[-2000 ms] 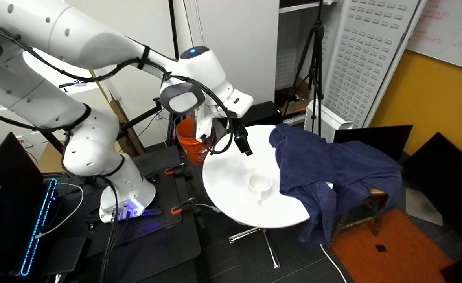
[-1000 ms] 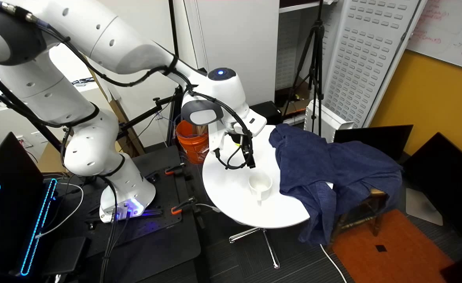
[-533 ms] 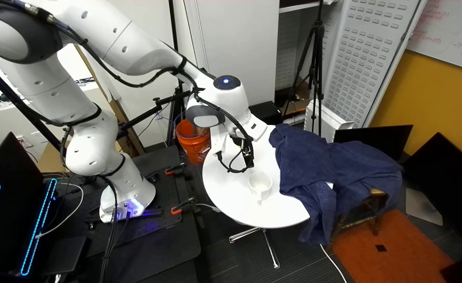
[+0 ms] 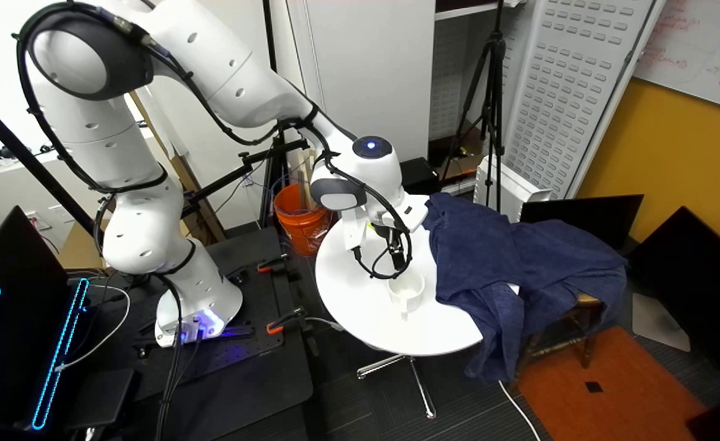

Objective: Move the mug closer to the yellow marker then put it in the mug

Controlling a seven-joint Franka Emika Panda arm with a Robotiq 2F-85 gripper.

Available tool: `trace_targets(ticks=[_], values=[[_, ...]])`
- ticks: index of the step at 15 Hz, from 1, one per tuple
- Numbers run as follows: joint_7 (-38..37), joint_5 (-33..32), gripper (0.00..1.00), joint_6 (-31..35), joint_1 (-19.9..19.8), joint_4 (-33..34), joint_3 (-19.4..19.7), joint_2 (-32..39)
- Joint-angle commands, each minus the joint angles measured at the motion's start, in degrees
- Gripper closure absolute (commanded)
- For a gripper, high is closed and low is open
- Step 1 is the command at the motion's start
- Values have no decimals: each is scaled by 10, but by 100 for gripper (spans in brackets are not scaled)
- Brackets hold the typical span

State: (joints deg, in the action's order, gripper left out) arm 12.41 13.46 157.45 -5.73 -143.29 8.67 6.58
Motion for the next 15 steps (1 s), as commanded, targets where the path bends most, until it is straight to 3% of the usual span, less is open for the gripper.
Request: trace_targets(ticks=[1, 15], values=[[-25, -19, 0, 7, -14, 35, -10, 43], [-24, -18, 2, -17, -41, 99, -38, 135]])
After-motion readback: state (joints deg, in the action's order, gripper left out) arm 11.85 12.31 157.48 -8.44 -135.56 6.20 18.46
